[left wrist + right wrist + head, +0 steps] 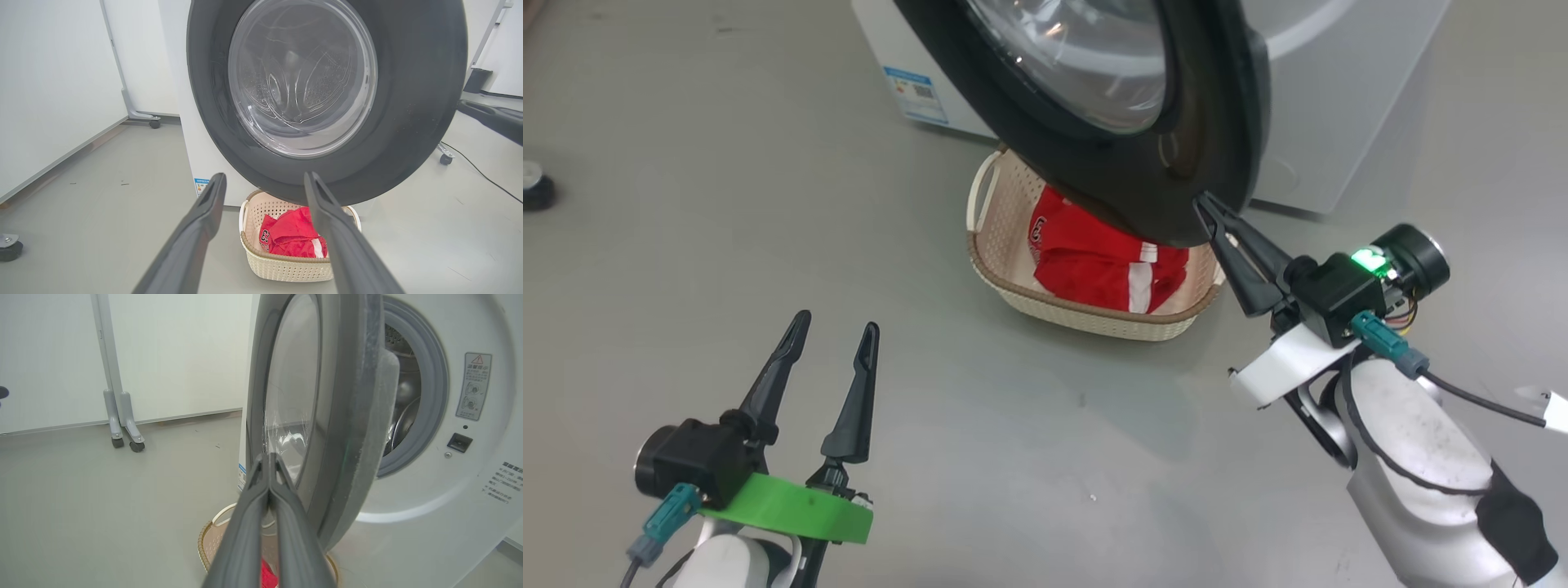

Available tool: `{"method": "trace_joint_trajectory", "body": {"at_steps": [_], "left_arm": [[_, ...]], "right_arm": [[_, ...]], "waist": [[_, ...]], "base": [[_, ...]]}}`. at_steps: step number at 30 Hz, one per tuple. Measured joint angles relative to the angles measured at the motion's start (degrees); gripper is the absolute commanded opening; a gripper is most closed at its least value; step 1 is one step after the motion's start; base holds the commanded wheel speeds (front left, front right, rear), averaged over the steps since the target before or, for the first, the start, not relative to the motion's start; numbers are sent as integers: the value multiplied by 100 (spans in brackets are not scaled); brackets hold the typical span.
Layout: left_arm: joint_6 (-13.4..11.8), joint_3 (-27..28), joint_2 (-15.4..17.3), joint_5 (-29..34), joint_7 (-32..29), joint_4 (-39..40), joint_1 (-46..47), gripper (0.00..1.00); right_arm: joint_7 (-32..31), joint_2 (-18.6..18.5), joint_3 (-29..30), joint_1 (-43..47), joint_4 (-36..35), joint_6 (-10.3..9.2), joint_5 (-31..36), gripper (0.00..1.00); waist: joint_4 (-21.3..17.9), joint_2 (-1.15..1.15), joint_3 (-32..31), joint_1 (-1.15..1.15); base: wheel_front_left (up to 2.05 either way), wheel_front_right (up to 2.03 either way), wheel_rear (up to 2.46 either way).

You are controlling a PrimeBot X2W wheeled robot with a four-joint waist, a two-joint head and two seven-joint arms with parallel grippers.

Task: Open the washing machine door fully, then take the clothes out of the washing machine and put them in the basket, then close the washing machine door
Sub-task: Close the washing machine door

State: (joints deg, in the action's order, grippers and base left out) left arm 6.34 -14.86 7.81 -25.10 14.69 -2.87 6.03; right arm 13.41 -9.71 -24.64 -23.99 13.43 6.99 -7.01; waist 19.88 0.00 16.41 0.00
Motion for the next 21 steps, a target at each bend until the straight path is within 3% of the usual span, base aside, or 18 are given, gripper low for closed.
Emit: {"method": "trace_joint_trajectory", "body": {"at_steps": [10, 21], "left_arm": [[10, -2, -180, 56, 0, -67, 155, 100], [55, 22, -297, 115, 0, -59, 297, 100]], "right_arm": [[-5, -123, 199, -428, 352, 0, -357, 0], [0, -224, 615, -968, 478, 49, -510, 0]], "waist": [[432, 0, 379, 0], [540, 0, 740, 0]], "base": [[0, 0, 0], [0, 0, 0]]}}
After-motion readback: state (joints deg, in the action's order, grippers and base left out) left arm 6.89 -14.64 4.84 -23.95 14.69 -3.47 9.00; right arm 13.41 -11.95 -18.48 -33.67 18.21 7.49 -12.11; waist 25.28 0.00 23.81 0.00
